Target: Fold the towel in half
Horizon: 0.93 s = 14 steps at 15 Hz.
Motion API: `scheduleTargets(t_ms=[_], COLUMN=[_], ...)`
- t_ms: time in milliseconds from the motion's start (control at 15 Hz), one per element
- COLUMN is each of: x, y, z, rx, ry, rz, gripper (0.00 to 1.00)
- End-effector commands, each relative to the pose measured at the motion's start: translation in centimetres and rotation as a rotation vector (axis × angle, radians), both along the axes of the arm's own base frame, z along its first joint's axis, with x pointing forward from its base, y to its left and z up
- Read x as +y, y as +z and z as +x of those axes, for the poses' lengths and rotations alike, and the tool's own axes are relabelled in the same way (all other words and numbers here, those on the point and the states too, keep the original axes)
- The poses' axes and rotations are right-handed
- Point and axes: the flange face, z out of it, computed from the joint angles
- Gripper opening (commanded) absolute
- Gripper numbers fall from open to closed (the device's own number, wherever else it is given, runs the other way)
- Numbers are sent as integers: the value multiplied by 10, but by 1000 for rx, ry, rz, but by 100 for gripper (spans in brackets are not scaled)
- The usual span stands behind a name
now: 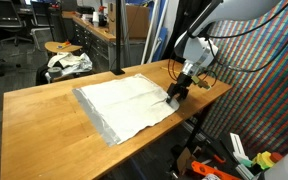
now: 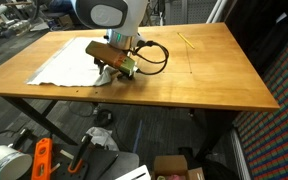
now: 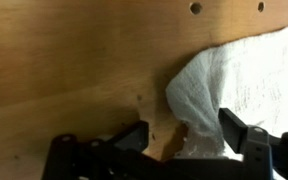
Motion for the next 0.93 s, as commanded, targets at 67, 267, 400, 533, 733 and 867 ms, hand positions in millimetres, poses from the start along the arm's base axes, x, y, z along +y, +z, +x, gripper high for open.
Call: scheduleTargets(t_ms=[67, 267, 400, 533, 733, 867], x=[1, 5, 7, 7, 8, 12], y=[5, 9, 12, 17, 26, 38], z=[-15, -16, -16, -15, -17, -15], rx=[60, 72, 78, 89, 114, 106], ry=[76, 96, 99, 82, 53, 14], rz=[-66, -52, -38, -30, -59, -71], gripper=[44, 21, 7, 0, 3, 3])
